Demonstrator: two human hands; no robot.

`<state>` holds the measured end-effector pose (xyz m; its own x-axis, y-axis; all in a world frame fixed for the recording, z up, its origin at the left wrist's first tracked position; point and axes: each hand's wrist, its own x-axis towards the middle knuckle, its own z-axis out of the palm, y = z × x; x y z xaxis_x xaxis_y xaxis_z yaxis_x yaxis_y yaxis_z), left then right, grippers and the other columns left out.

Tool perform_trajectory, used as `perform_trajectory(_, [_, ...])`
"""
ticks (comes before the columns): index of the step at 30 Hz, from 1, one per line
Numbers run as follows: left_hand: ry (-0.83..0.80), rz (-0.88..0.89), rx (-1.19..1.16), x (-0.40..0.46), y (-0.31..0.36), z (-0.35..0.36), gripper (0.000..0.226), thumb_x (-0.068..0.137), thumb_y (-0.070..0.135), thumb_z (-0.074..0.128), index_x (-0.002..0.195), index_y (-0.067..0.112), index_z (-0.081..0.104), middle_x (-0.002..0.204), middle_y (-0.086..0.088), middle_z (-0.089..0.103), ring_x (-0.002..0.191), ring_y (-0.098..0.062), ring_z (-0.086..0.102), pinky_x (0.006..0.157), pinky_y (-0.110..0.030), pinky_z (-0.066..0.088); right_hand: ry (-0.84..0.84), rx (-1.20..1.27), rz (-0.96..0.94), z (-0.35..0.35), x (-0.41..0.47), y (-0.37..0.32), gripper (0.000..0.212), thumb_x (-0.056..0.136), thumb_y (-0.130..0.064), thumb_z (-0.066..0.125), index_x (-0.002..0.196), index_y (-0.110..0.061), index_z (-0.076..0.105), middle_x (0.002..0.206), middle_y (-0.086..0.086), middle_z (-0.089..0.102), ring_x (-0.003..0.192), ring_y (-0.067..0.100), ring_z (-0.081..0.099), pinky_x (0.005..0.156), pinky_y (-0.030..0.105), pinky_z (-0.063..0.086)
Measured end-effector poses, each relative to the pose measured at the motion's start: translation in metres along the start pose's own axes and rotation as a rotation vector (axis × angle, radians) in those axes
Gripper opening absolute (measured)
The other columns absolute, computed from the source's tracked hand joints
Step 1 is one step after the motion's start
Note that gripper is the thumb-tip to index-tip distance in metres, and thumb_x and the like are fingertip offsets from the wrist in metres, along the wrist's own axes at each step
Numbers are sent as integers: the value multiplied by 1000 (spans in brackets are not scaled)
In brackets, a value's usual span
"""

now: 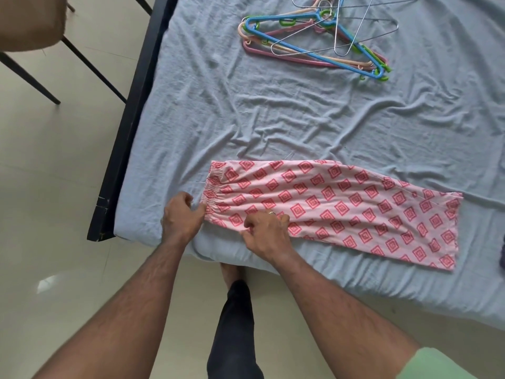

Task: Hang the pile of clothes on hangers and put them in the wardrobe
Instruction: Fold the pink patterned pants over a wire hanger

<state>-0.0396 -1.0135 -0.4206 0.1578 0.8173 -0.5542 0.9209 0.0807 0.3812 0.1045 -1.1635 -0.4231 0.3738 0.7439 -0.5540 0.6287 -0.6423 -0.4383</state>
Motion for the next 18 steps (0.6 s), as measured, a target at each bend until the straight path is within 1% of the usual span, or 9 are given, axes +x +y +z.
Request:
perform_trajectory(2, [-43, 58, -2, 4, 9, 1, 44, 84, 44, 75, 112, 14, 61, 107, -5, 66, 100, -26, 62, 89, -44, 52, 35, 61, 22, -1, 1, -1, 17, 90, -37, 66, 101, -25, 71, 102, -11, 69, 100, 15, 59, 99, 47, 31])
perform_trajectory(3, [-78, 68, 11, 7, 12, 3, 46, 82, 46, 76, 110, 14, 60, 107, -5, 64, 100, -27, 62, 88, -45, 53, 50, 87, 30, -1, 1, -2, 14, 91, -35, 65, 99, -25, 70, 101, -11, 69, 99, 15, 59, 99, 47, 32])
perform_trajectory(5, [-130, 40, 44, 12, 19, 4, 48, 75, 50, 79, 98, 18, 53, 102, -4, 60, 98, -30, 61, 84, -46, 52, 77, 158, 59, -3, 3, -4, 13, 94, -34, 62, 94, -23, 69, 95, -11, 69, 95, 15, 60, 99, 46, 33])
perform_trajectory(8, [-231, -64, -45, 19, 30, 7, 54, 68, 47, 82, 101, 22, 48, 111, -3, 63, 104, -28, 64, 91, -51, 53, 127, 411, 157, -10, 8, -7, 20, 99, -38, 56, 88, -24, 66, 80, -14, 65, 83, 14, 61, 91, 43, 40])
perform_trajectory(10, [-314, -109, -156, 19, 36, 10, 40, 66, 34, 82, 95, 22, 58, 104, -1, 71, 96, -24, 70, 89, -50, 57, 156, 578, 203, -16, 13, -8, 26, 101, -41, 53, 88, -22, 66, 76, -12, 64, 75, 13, 62, 77, 38, 50])
perform_trajectory(11, [-328, -103, -172, 18, 38, 13, 34, 61, 32, 78, 91, 23, 66, 97, 1, 74, 90, -24, 72, 86, -49, 59, 163, 649, 216, -22, 15, -9, 28, 102, -42, 52, 90, -21, 66, 77, -10, 65, 72, 11, 62, 70, 36, 51])
perform_trajectory(13, [-326, -28, -98, 10, 48, 12, 34, 59, 33, 70, 93, 30, 74, 92, 4, 76, 89, -23, 72, 85, -46, 59, 155, 765, 246, -32, 18, -8, 31, 103, -44, 53, 94, -18, 67, 81, -9, 67, 66, 1, 61, 64, 27, 46])
perform_trajectory(15, [-315, 88, -64, -6, 67, 12, 31, 74, 23, 69, 104, 28, 73, 96, 2, 75, 89, -21, 71, 83, -42, 60, 116, 851, 270, -40, 22, -1, 36, 99, -52, 56, 97, -18, 67, 88, -8, 71, 71, -4, 65, 66, 24, 50])
perform_trajectory(18, [-371, 296, -67, -34, 97, 23, 47, 82, 9, 62, 127, 23, 60, 101, -1, 72, 80, -17, 69, 68, -31, 58, 30, 1002, 260, -52, 26, 16, 44, 87, -63, 65, 102, -22, 65, 99, -4, 74, 92, 13, 71, 85, 38, 60])
